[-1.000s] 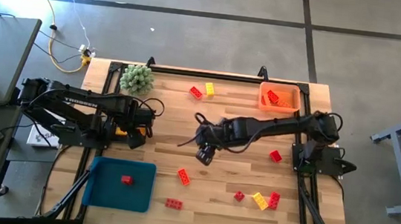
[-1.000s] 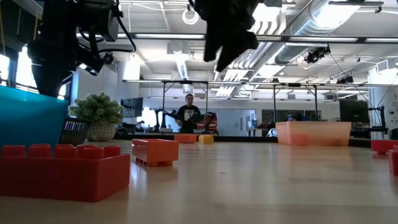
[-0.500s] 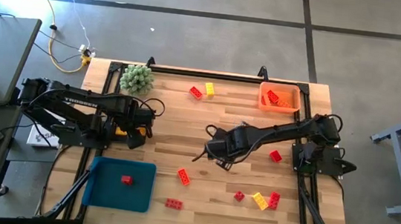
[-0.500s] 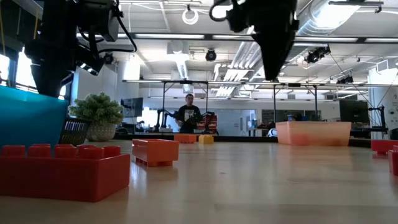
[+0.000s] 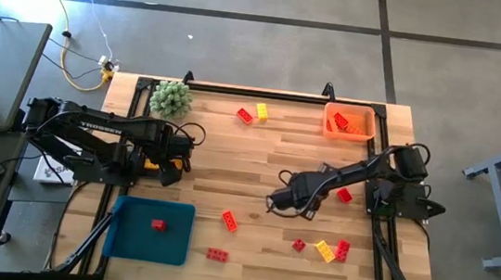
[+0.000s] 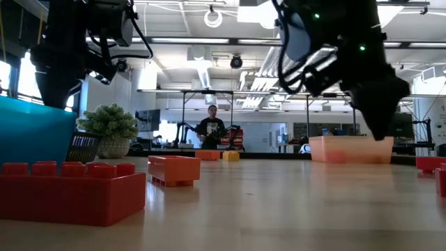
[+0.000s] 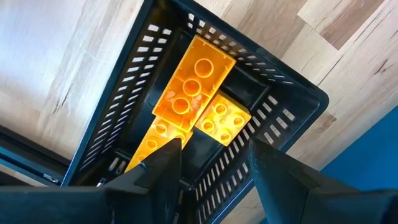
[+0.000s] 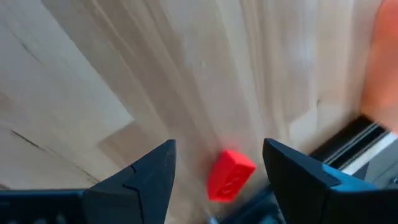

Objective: Sort & place blocks by color
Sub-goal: Put the red game piece into the blue bin

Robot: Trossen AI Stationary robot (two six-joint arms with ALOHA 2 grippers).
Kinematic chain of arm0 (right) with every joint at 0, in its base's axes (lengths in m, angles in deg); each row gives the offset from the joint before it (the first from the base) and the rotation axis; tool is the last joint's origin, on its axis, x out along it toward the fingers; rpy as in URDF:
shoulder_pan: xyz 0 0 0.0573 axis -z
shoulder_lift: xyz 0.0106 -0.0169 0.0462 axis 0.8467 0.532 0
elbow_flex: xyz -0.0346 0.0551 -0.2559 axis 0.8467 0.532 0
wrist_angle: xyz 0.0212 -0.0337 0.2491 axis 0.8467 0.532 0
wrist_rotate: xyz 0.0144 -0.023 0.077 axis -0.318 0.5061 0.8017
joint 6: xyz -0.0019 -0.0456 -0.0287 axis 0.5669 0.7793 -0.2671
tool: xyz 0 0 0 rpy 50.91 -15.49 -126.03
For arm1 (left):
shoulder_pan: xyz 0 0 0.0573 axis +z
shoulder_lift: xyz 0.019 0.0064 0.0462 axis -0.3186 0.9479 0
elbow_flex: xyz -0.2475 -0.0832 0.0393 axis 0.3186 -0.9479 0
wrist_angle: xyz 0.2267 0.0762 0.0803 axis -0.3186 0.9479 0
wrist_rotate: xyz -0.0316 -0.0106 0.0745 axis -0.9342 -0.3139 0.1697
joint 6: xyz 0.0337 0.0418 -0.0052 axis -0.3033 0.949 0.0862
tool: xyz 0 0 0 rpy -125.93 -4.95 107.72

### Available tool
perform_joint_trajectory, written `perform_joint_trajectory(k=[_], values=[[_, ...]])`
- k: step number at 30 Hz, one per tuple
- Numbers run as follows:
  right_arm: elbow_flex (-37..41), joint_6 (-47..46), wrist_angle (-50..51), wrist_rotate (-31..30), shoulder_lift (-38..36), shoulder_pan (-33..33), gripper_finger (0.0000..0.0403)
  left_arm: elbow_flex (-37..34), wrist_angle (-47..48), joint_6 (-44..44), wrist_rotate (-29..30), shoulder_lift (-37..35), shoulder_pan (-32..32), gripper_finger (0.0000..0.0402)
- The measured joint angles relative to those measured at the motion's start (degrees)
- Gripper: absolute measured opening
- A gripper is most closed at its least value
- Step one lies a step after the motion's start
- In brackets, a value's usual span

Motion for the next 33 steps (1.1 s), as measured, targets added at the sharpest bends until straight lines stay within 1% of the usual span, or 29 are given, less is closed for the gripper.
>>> perform_joint_trajectory(k=[6,10,12,16,20,26,31,33], values=[[5.47,-6.53,-6.78,6.58,-5.07,-2.32,0.0229,0.02,-0.18,-0.06,0.0,0.0,0.0,0.0177],[6.96,-12.59,-12.77,11.16,-8.39,-4.85,0.0229,0.02,-0.34,-0.06,0.02,0.0,0.02,0.0177],[7.07,-15.93,-15.38,12.44,-9.53,-6.29,0.0229,0.02,-0.8,-0.06,0.02,0.0,0.04,0.0177],[7.05,-22.86,-20.9,13.15,-10.4,-9.08,0.0229,0.02,-2.51,-0.06,0.02,0.0,0.04,0.0177],[7.05,-26.32,-25.73,14.1,-10.4,-11.85,0.0229,0.07,-3.74,-0.05,0.02,0.0,0.04,0.0177],[7.05,-28.16,-31.56,13.58,-10.02,-15.65,0.0229,0.07,-6.65,-0.1,0.02,0.0,0.04,0.0177],[7.05,-28.09,-32.65,10.67,-8.96,-17.74,0.0229,0.07,-8.85,-0.18,0.0,0.0,0.03,0.0177],[7.05,-27.47,-33.68,10.53,-8.19,-18.24,0.0229,0.07,-9.44,-0.21,-0.24,0.0,0.04,0.0177]])
